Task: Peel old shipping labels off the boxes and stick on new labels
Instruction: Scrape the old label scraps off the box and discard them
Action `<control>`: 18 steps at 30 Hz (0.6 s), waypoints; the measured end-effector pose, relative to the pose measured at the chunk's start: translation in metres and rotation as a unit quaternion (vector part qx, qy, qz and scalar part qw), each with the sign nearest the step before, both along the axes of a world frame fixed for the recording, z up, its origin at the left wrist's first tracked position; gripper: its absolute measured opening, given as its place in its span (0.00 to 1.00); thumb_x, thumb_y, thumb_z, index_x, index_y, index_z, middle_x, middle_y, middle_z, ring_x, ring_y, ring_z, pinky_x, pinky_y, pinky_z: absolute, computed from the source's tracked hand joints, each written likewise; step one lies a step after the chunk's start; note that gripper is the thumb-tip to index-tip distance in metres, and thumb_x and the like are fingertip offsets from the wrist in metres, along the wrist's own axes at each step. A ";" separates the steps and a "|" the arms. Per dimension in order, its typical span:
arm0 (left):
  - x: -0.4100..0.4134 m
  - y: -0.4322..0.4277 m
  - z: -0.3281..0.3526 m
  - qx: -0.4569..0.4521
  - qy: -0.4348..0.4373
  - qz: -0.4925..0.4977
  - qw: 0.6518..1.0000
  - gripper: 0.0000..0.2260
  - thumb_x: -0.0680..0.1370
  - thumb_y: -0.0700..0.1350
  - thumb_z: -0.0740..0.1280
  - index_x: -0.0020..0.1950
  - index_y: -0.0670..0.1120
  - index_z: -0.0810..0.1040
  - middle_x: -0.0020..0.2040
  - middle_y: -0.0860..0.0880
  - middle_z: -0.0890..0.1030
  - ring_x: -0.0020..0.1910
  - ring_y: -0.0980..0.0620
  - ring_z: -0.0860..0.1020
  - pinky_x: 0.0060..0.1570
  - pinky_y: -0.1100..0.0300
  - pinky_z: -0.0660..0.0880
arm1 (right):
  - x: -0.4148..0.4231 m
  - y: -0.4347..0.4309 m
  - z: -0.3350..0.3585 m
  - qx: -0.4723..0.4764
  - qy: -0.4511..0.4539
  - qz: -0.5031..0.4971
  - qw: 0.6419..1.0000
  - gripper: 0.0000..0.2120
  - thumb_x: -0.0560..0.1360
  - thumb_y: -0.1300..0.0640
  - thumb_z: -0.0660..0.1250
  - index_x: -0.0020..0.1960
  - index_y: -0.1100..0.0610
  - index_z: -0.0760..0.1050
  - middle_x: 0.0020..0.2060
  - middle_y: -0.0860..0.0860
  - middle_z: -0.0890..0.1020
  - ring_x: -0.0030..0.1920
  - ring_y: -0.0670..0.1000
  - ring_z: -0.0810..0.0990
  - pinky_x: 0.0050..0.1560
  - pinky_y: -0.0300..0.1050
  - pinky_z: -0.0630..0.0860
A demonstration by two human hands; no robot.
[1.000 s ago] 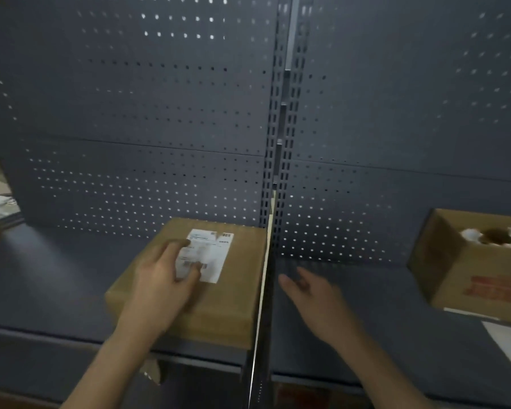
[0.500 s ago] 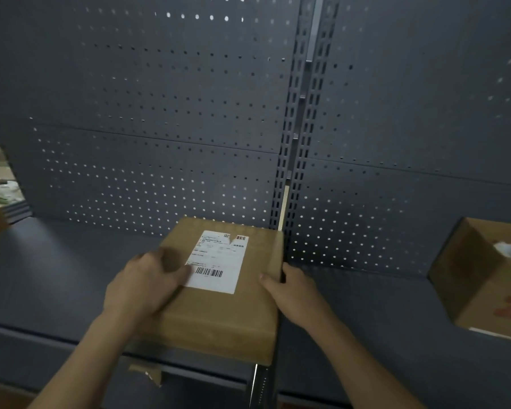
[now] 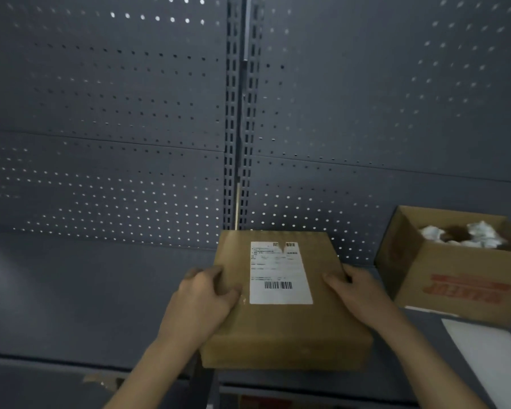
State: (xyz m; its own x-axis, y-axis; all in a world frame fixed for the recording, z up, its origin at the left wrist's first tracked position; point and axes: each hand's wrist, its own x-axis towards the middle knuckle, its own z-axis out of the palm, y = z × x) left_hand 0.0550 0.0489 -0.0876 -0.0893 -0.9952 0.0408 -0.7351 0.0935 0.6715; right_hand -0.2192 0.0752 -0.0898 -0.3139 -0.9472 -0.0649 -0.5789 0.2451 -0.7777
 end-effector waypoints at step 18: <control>-0.030 -0.014 -0.001 -0.041 -0.064 -0.038 0.996 0.26 0.77 0.62 0.65 0.72 0.53 0.71 0.64 0.50 0.73 0.61 0.48 0.75 0.52 0.55 0.72 | -0.035 0.001 0.007 -0.043 0.205 -0.038 0.977 0.10 0.78 0.47 0.64 0.45 0.53 0.76 0.40 0.47 0.78 0.39 0.46 0.76 0.34 0.41 0.69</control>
